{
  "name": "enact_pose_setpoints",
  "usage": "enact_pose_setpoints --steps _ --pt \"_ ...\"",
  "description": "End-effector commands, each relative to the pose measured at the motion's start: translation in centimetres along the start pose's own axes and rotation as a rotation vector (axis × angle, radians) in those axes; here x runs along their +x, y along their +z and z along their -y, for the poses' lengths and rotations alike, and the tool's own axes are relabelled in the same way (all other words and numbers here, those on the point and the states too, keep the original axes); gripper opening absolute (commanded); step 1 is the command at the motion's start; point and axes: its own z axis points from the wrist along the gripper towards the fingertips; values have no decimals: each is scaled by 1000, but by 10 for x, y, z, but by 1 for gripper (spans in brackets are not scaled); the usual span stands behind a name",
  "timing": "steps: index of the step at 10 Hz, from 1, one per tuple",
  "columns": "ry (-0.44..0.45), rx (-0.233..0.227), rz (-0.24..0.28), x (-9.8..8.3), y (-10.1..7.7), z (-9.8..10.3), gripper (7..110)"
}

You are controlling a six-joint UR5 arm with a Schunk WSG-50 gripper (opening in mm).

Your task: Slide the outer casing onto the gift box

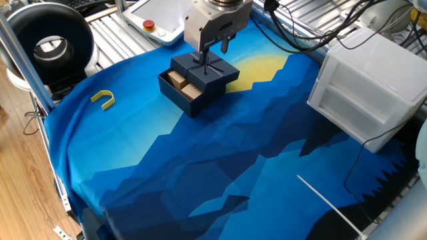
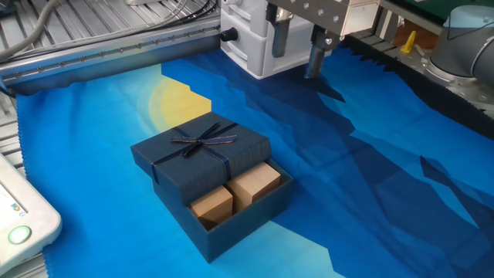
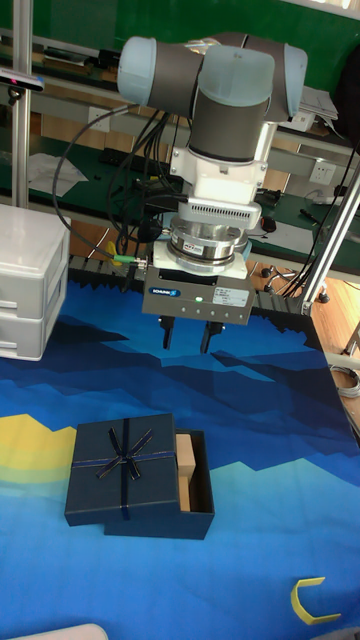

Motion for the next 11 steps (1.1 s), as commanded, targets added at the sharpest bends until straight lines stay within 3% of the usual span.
enact_pose_setpoints --steps 1,7,11 --pt "2 25 -29 6 -2 4 7" --pt "7 22 -38 9 -2 3 7" --pt "11 17 -90 22 -3 2 7"
